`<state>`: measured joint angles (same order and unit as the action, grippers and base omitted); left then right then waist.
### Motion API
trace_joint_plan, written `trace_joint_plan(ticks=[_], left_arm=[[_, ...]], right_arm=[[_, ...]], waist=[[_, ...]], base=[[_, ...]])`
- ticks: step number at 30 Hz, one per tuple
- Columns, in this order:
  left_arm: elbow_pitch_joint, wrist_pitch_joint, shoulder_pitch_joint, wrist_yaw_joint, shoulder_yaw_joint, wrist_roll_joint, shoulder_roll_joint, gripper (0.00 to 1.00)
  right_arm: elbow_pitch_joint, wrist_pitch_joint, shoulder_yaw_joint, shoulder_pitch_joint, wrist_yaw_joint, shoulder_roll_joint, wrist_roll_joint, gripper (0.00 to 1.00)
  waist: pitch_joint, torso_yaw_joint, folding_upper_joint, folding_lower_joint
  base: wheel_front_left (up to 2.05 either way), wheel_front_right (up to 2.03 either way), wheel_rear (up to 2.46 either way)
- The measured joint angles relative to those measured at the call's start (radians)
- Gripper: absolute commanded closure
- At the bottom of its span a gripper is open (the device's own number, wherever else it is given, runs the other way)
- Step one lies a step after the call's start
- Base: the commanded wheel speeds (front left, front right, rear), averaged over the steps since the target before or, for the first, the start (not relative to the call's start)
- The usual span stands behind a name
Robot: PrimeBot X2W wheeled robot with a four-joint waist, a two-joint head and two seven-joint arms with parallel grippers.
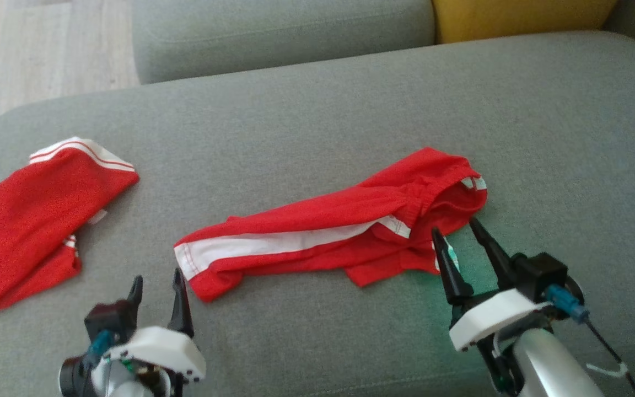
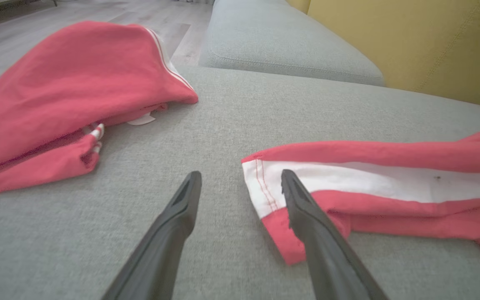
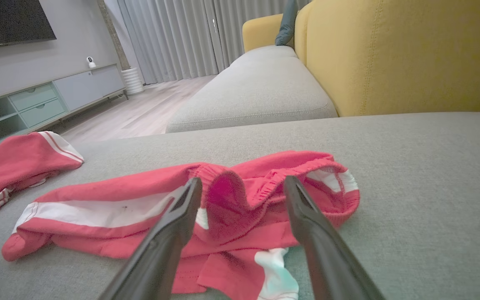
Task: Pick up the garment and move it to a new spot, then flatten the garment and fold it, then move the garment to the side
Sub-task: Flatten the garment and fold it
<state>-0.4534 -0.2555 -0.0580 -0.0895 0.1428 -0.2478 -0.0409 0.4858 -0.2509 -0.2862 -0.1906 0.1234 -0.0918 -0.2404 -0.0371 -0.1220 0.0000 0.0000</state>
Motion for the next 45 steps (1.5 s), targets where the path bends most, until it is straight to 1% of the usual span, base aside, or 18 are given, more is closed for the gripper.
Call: trace_joint_plan(ticks=[6, 14, 18, 26, 29, 33, 40, 41, 42, 43, 44, 45], left_arm=[[0.062, 0.000, 0.062, -0.026, 0.003, 0.037, -0.001, 0.00], [0.082, 0.000, 0.106, -0.034, 0.015, 0.054, -0.002, 0.00], [0.082, 0.000, 0.106, -0.034, 0.038, 0.053, -0.002, 0.00], [0.081, 0.000, 0.098, -0.032, 0.075, 0.037, -0.002, 0.00], [0.077, 0.000, 0.086, -0.024, 0.087, 0.033, -0.002, 0.00], [0.071, 0.000, 0.068, -0.016, 0.108, 0.032, -0.002, 0.00], [0.065, 0.000, 0.045, -0.007, 0.116, 0.025, -0.003, 0.00], [0.065, 0.000, 0.045, -0.007, 0.117, 0.025, -0.003, 0.00], [0.065, 0.000, 0.044, -0.007, 0.119, 0.025, -0.003, 0.00], [0.065, 0.000, 0.043, -0.007, 0.120, 0.025, -0.003, 0.00], [0.065, 0.000, 0.039, -0.007, 0.121, 0.025, -0.003, 0.00], [0.065, 0.000, 0.035, -0.007, 0.121, 0.025, -0.003, 0.00]], right_arm=[[0.007, 0.000, 0.001, 0.029, 0.000, 0.015, 0.025, 0.00], [0.028, 0.000, 0.003, 0.044, 0.000, 0.021, 0.038, 0.00], [0.046, 0.000, 0.001, 0.044, 0.000, 0.023, 0.038, 0.00], [0.089, 0.000, -0.002, 0.034, 0.000, 0.026, 0.038, 0.00], [0.106, 0.000, 0.002, 0.023, 0.000, 0.027, 0.038, 0.00], [0.107, 0.000, 0.015, -0.010, 0.000, 0.028, 0.038, 0.00], [0.112, 0.000, 0.037, -0.036, 0.000, 0.028, 0.038, 0.00], [0.114, 0.000, 0.038, -0.037, 0.000, 0.028, 0.038, 0.04], [0.116, 0.000, 0.039, -0.038, 0.000, 0.028, 0.038, 0.11], [0.118, 0.000, 0.040, -0.042, 0.000, 0.028, 0.038, 0.26], [0.119, 0.000, 0.040, -0.047, 0.000, 0.028, 0.038, 0.56], [0.119, 0.000, 0.040, -0.051, 0.000, 0.028, 0.038, 0.91]], waist=[[0.033, 0.023, 0.0000, 0.0000], [0.060, 0.051, 0.0000, 0.0000], [0.059, 0.067, 0.0000, 0.0000], [0.026, 0.091, 0.0000, 0.0000], [0.009, 0.103, 0.0000, 0.0000], [-0.021, 0.117, 0.0000, 0.0000], [-0.058, 0.137, 0.0000, 0.0000], [-0.063, 0.139, 0.0000, 0.0000], [-0.067, 0.140, 0.0000, 0.0000], [-0.073, 0.141, 0.0000, 0.0000], [-0.078, 0.142, 0.0000, 0.0000], [-0.083, 0.142, 0.0000, 0.0000]], base=[[0.00, 0.00, 0.00], [0.00, 0.00, 0.00], [0.00, 0.00, 0.00], [0.00, 0.00, 0.00], [0.00, 0.00, 0.00], [0.00, 0.00, 0.00], [0.00, 0.00, 0.00], [0.00, 0.00, 0.00], [0.00, 0.00, 0.00], [0.00, 0.00, 0.00], [0.00, 0.00, 0.00], [0.00, 0.00, 0.00]])
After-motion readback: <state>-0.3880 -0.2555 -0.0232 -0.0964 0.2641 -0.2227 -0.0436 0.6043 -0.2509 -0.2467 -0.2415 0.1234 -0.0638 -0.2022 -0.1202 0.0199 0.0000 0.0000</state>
